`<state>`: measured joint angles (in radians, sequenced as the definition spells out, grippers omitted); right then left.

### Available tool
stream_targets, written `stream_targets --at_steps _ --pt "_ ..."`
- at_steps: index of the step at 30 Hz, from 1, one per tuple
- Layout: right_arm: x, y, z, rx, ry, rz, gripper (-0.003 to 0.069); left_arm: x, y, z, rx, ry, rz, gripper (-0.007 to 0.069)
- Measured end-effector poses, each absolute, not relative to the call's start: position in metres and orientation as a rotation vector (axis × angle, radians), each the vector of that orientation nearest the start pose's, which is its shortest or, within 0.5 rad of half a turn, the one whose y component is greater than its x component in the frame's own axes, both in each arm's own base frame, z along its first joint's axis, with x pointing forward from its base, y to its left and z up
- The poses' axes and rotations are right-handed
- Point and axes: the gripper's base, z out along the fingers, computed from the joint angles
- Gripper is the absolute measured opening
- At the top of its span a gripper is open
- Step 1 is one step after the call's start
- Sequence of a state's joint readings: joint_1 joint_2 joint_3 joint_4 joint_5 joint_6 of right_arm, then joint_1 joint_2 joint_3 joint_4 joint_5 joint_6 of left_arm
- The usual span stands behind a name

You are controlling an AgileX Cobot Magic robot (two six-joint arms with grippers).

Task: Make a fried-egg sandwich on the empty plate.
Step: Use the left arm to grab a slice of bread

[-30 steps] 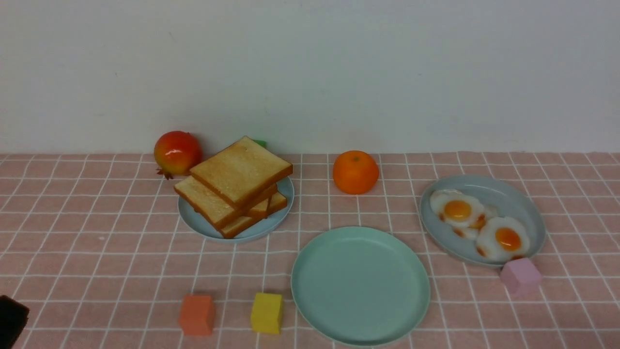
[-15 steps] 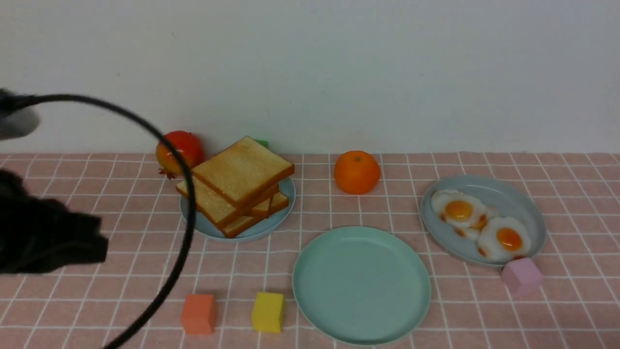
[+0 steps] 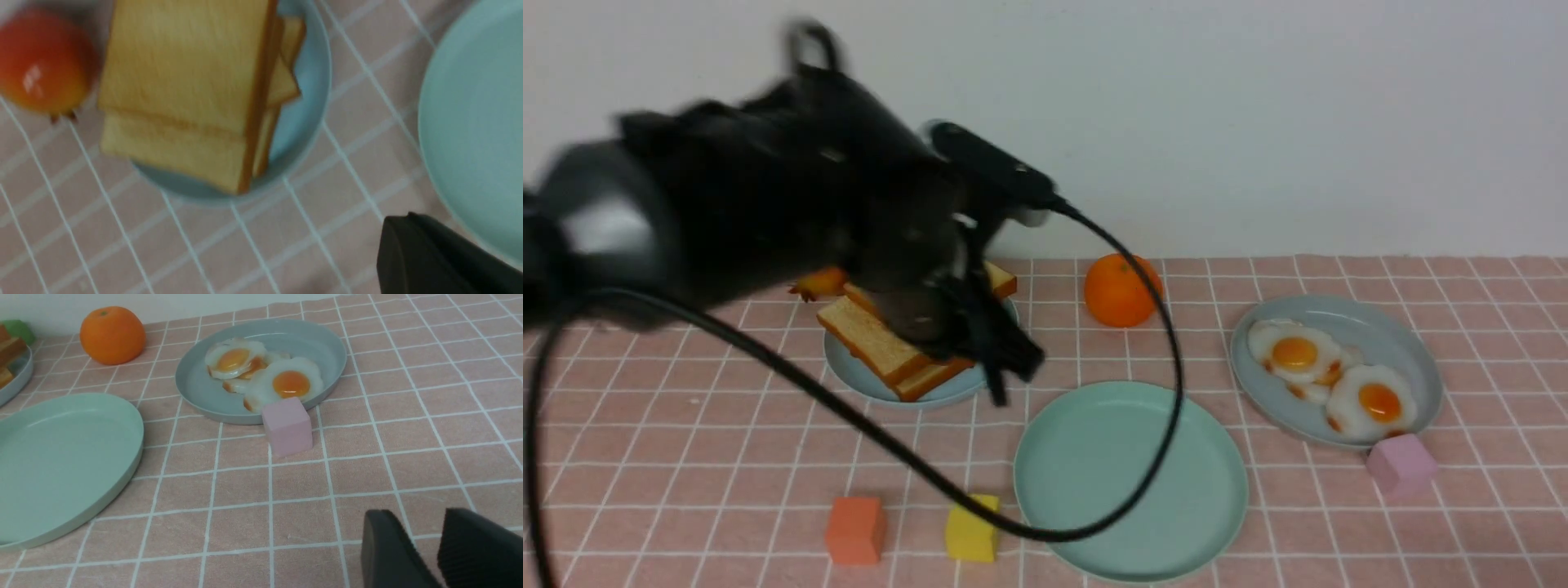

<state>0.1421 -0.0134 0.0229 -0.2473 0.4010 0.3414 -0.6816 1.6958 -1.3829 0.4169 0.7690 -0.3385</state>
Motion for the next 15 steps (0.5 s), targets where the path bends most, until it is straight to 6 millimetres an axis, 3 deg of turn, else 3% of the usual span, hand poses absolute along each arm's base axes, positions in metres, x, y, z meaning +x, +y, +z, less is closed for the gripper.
stream_targets --at_steps 7,10,15 --pt "0.052 -0.001 0.171 0.038 1.882 0.085 0.0239 0.339 -0.235 0.277 0.646 2.301 0.146 0.0015" --pt "0.052 -0.001 0.171 0.038 1.882 0.085 0.0239 0.351 -0.245 0.272 0.656 2.290 0.156 0.0058" --pt "0.052 -0.001 0.171 0.038 1.882 0.085 0.0239 0.374 -0.259 0.251 0.673 2.279 0.212 0.0275"
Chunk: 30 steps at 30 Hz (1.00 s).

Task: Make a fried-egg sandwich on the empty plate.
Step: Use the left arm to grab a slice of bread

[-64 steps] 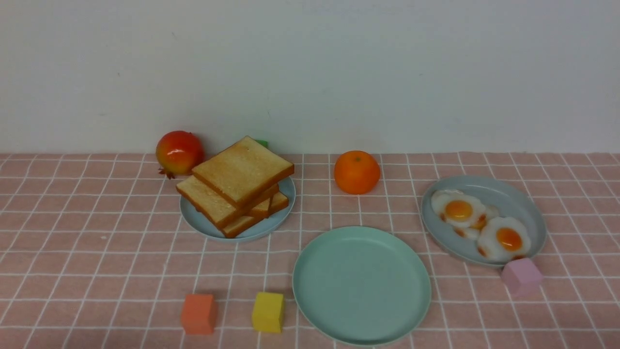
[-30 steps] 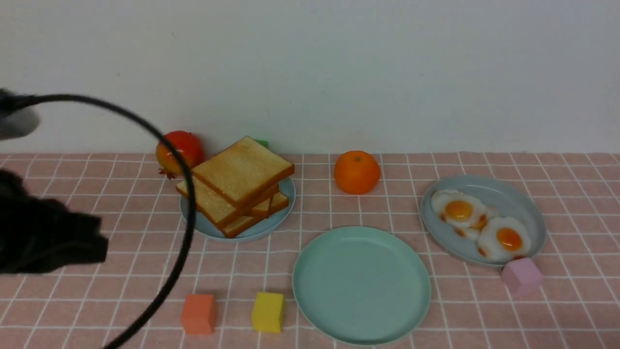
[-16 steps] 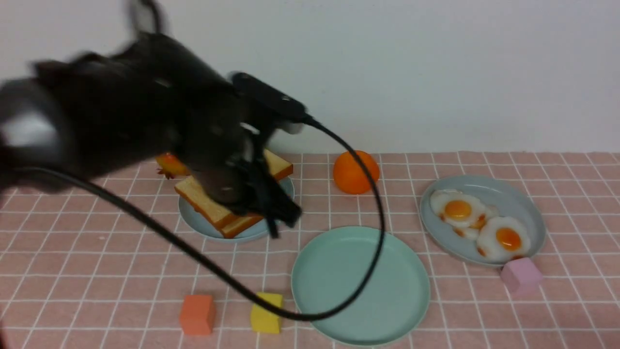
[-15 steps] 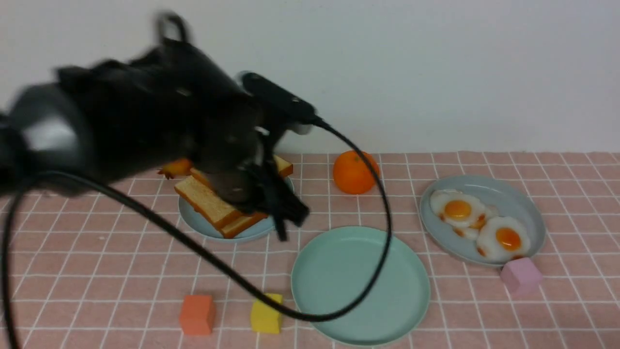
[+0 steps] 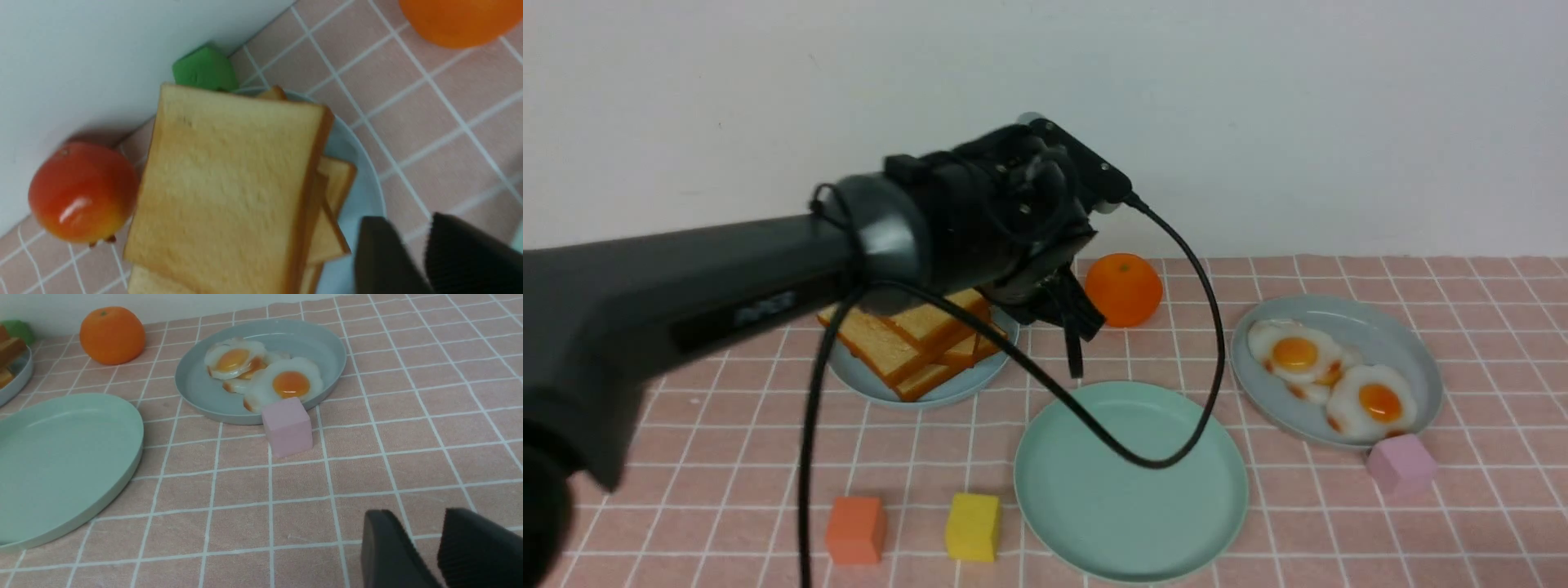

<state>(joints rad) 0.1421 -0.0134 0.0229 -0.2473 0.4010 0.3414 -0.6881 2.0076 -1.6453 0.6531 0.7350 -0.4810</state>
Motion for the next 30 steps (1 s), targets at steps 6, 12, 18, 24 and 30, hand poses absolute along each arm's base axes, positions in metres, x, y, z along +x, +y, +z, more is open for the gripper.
stream_targets --at_steps 6,12,18,24,30 --pt "0.052 -0.001 0.171 0.038 1.882 0.085 0.0239 0.379 -0.250 0.240 0.583 2.345 0.331 0.0425" --pt "0.052 -0.001 0.171 0.038 1.882 0.085 0.0239 0.390 -0.209 0.240 0.477 2.515 0.329 0.0361" --pt "0.052 -0.001 0.171 0.038 1.882 0.085 0.0239 0.393 -0.193 0.234 0.660 2.626 0.157 0.0269" --pt "0.052 -0.001 0.171 0.038 1.882 0.085 0.0239 0.397 -0.194 0.235 0.707 2.579 0.134 0.0258" --pt "0.052 -0.001 0.171 0.038 1.882 0.085 0.0239 0.402 -0.193 0.236 0.727 2.526 0.158 0.0285"
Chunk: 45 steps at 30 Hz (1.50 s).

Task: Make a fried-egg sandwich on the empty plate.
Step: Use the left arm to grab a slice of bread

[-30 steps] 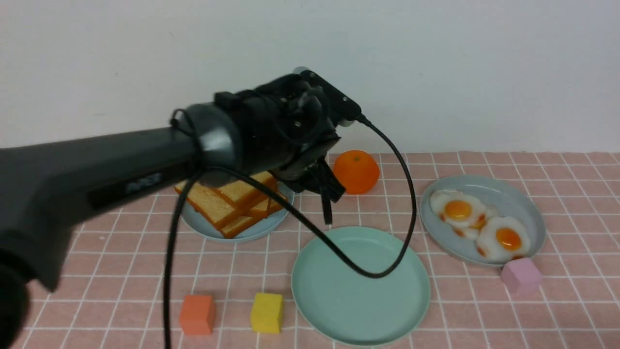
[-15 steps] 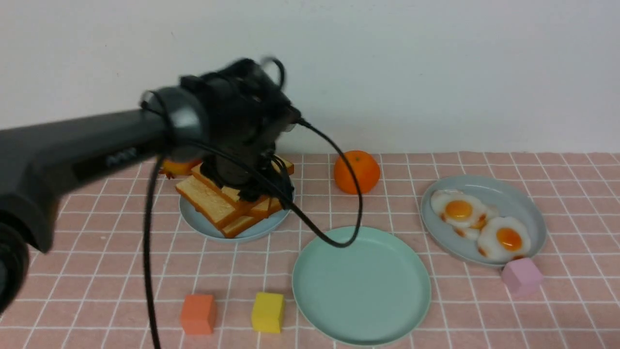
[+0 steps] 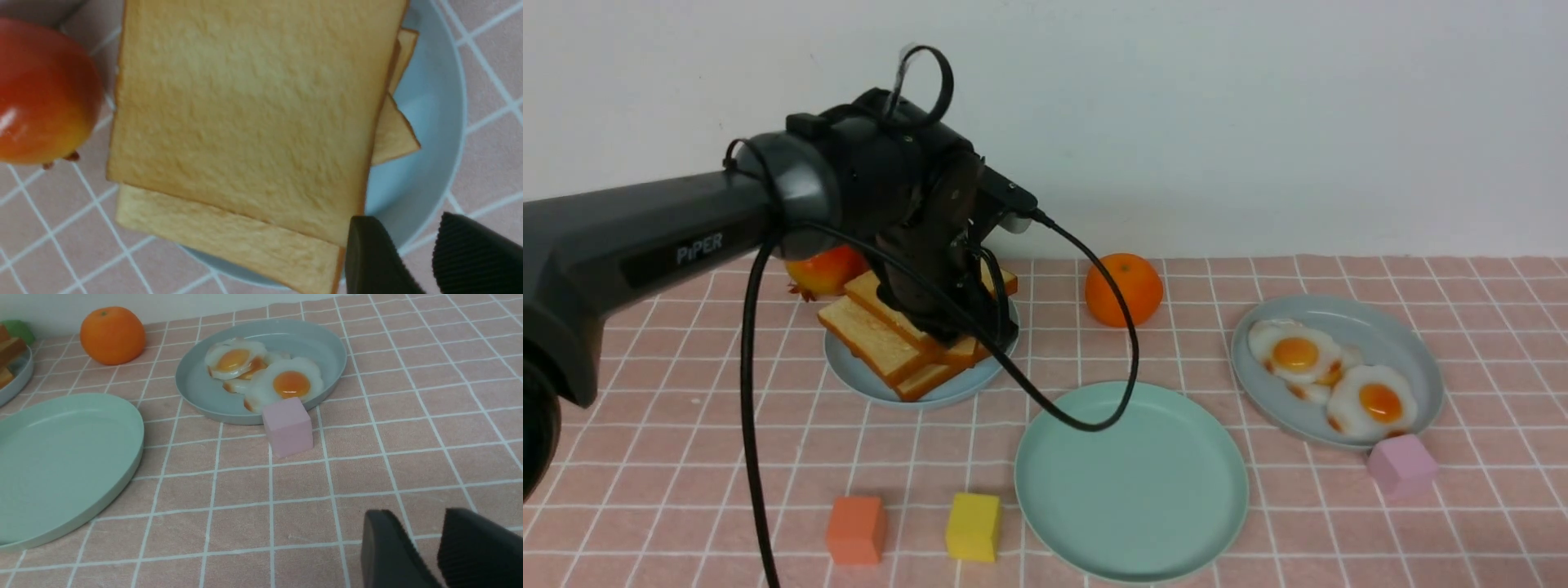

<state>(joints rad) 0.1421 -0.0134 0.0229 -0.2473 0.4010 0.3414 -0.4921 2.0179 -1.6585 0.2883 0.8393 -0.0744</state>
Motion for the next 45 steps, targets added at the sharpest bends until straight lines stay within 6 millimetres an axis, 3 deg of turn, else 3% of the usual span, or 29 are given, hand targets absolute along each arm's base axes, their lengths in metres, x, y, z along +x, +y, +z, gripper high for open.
stream_targets --at_steps 7,21,27,36,40,45 --pt "0.052 -0.001 0.171 0.038 1.882 0.085 0.0239 0.414 -0.183 0.228 0.701 2.501 0.164 0.0341" --pt "0.052 -0.001 0.171 0.038 1.882 0.085 0.0239 0.424 -0.175 0.209 0.649 2.553 0.121 0.0347" --pt "0.052 -0.001 0.171 0.038 1.882 0.085 0.0239 0.424 -0.176 0.210 0.640 2.555 0.108 0.0362" --pt "0.052 -0.001 0.171 0.038 1.882 0.085 0.0239 0.422 -0.176 0.215 0.628 2.553 0.089 0.0451" --pt "0.052 -0.001 0.171 0.038 1.882 0.085 0.0239 0.422 -0.176 0.214 0.628 2.555 0.089 0.0445" --pt "0.052 -0.001 0.171 0.038 1.882 0.085 0.0239 0.423 -0.176 0.209 0.635 2.562 0.097 0.0382"
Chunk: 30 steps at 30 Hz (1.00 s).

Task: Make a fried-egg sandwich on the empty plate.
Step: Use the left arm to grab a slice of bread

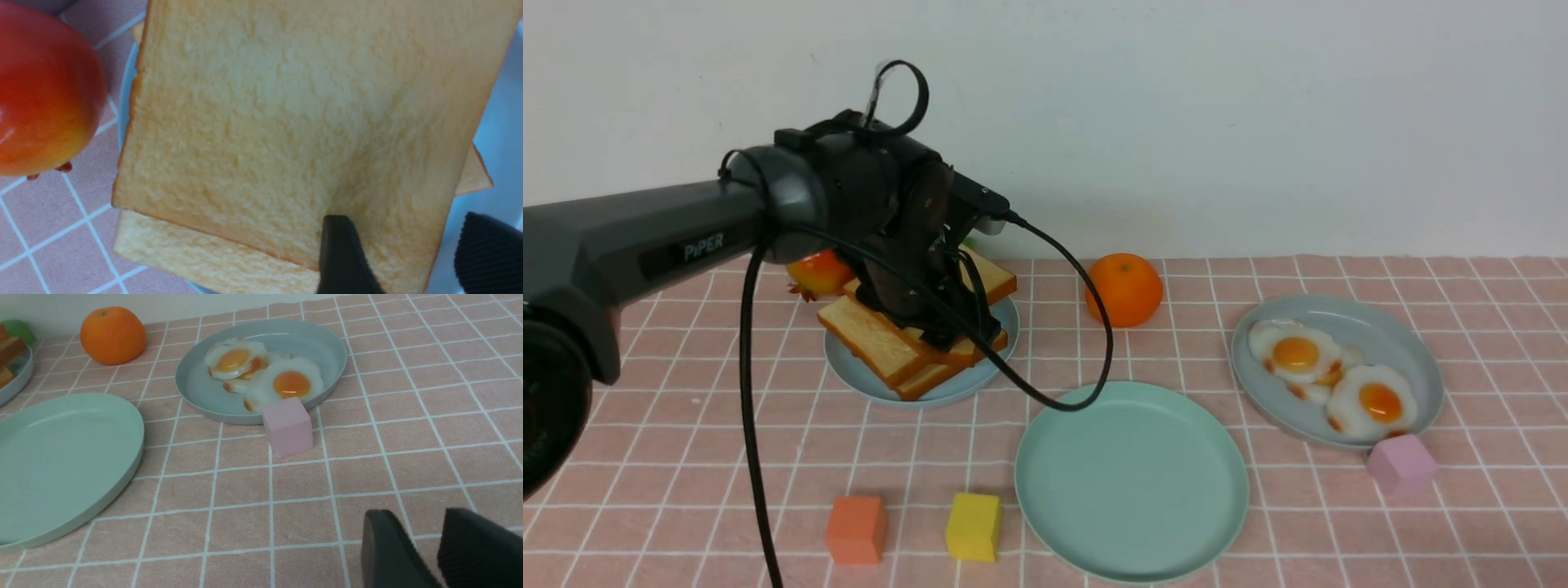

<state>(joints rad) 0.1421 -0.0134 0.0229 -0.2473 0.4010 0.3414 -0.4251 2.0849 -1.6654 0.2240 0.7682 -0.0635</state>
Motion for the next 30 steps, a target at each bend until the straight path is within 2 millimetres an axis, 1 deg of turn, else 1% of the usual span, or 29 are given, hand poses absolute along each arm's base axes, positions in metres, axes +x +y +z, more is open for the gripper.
stream_targets --at_steps 2,3,5,6,7,9,11,15,21,22,26,28,30 --pt "0.052 -0.001 0.171 0.038 1.882 0.085 0.0239 0.424 -0.176 0.207 0.640 2.564 0.104 0.0344" --pt "0.052 -0.001 0.171 0.038 1.882 0.085 0.0239 0.424 -0.176 0.208 0.640 2.563 0.103 0.0340" --pt "0.052 -0.001 0.171 0.038 1.882 0.085 0.0239 0.424 -0.176 0.208 0.640 2.560 0.104 0.0273" --pt "0.052 -0.001 0.171 0.038 1.882 0.085 0.0239 0.424 -0.176 0.208 0.641 2.559 0.104 0.0268" --pt "0.052 -0.001 0.171 0.038 1.882 0.085 0.0239 0.424 -0.176 0.207 0.641 2.560 0.104 0.0248" --pt "0.052 -0.001 0.171 0.038 1.882 0.085 0.0239 0.424 -0.176 0.208 0.641 2.558 0.103 0.0190" --pt "0.052 -0.001 0.171 0.038 1.882 0.085 0.0239 0.424 -0.176 0.208 0.640 2.558 0.102 0.0169" --pt "0.052 -0.001 0.171 0.038 1.882 0.085 0.0239 0.424 -0.176 0.210 0.637 2.552 0.099 0.0141" --pt "0.052 -0.001 0.171 0.038 1.882 0.085 0.0239 0.419 -0.175 0.225 0.614 2.547 0.075 0.0124" --pt "0.052 -0.001 0.171 0.038 1.882 0.085 0.0239 0.417 -0.174 0.232 0.606 2.540 0.068 0.0122" --pt "0.052 -0.001 0.171 0.038 1.882 0.085 0.0239 0.413 -0.173 0.245 0.594 2.518 0.056 0.0105" --pt "0.052 -0.001 0.171 0.038 1.882 0.085 0.0239 0.410 -0.172 0.256 0.586 2.499 0.051 0.0104" --pt "0.052 -0.001 0.171 0.038 1.882 0.085 0.0239 0.408 -0.170 0.261 0.583 2.496 0.052 0.0104"
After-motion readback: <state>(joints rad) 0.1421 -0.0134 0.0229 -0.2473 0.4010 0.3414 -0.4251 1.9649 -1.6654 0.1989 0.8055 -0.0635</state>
